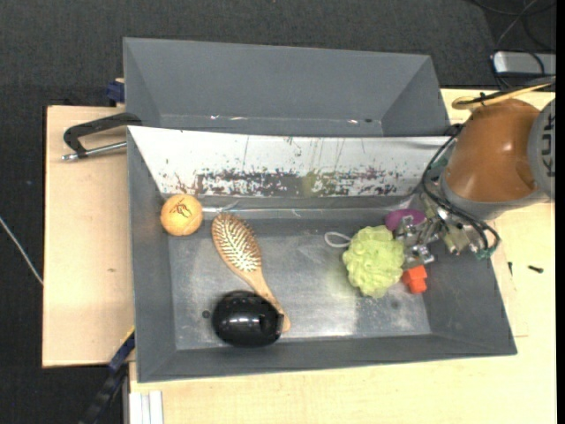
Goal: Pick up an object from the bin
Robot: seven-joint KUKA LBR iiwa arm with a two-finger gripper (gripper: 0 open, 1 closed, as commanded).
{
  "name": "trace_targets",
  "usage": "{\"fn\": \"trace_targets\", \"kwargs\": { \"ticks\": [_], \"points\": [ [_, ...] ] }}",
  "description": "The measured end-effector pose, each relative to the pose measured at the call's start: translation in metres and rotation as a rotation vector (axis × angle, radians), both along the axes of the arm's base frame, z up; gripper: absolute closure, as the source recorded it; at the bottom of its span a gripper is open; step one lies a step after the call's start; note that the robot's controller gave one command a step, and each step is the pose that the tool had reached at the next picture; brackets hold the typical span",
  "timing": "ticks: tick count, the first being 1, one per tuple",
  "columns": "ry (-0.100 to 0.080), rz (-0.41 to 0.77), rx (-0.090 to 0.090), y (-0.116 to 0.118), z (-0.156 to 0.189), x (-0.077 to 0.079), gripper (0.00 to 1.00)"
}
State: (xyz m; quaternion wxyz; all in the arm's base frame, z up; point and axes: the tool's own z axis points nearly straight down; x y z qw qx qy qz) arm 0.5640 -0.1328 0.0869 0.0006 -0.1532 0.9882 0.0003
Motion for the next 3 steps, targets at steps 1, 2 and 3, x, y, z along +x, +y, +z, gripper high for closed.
{"fn": "trace_targets", "kwargs": {
  "ticks": [1, 2, 3],
  "points": [
    [0.0, 0.0, 0.0, 0.0, 0.0, 0.0, 1.0],
    [-0.001, -0.011, -0.001, 0.012, -0.012, 0.001, 1.0],
    [-0.006, -0.021, -0.003, 0.023, -0.014, 0.012, 1.0]
  ]
}}
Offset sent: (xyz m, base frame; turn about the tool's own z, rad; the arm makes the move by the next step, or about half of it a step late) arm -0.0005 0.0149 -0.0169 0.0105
